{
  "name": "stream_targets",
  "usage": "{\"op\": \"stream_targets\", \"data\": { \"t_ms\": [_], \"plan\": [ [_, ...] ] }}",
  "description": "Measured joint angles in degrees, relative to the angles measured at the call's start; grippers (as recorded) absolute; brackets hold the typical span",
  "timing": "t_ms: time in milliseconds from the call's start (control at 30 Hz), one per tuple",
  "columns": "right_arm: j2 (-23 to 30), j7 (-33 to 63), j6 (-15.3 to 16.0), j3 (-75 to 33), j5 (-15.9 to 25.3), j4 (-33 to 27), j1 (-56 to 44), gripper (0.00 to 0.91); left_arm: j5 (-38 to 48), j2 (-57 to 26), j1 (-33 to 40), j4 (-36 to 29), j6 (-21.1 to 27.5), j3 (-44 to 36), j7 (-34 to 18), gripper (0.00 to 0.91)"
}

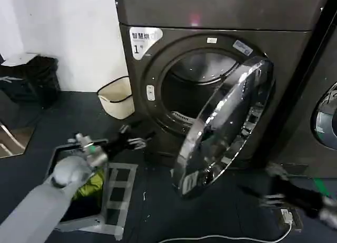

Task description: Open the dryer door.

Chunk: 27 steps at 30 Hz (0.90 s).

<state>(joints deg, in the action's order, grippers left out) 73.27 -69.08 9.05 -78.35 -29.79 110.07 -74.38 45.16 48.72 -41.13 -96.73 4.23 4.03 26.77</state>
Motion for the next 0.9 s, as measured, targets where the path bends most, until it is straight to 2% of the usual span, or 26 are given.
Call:
{"op": "stream_targets", "data": {
  "t_ms": [100, 200, 300, 433, 600, 900],
  "plan": [
    [0.13, 11.78, 0.05, -4.08, -3.39, -0.17, -0.72, 0.907, -0.19, 1.23, 3.10, 1.08, -0.16, -4.10, 0.83, 0.907],
    [-0.16, 25.09, -0.52, -7.19, -4.28, -0.31, -0.75, 0.907, -0.18, 2.81, 6.18, 2.18, -0.23, -8.19, 1.42, 0.907],
    [-1.16, 38.44, -2.86, -9.68, -3.34, -1.45, -0.60, 0.907, 0.18, 4.43, 9.39, 3.21, -0.46, -12.15, 1.87, 0.907],
    [-2.86, 51.62, -3.86, -12.69, 0.41, -3.71, -0.72, 0.907, 1.12, 6.60, 13.66, 4.67, -0.57, -17.31, 1.97, 0.907],
    [-6.12, 60.27, -1.97, -18.51, 2.50, -7.74, -1.03, 0.907, 2.31, 9.90, 18.82, 6.14, -0.80, -23.64, 2.17, 0.907],
    [-11.54, 61.92, 0.25, -29.60, 5.33, -11.99, -3.70, 0.907, 3.64, 14.85, 25.01, 9.55, -1.25, -32.28, 1.94, 0.907]
  ]
}}
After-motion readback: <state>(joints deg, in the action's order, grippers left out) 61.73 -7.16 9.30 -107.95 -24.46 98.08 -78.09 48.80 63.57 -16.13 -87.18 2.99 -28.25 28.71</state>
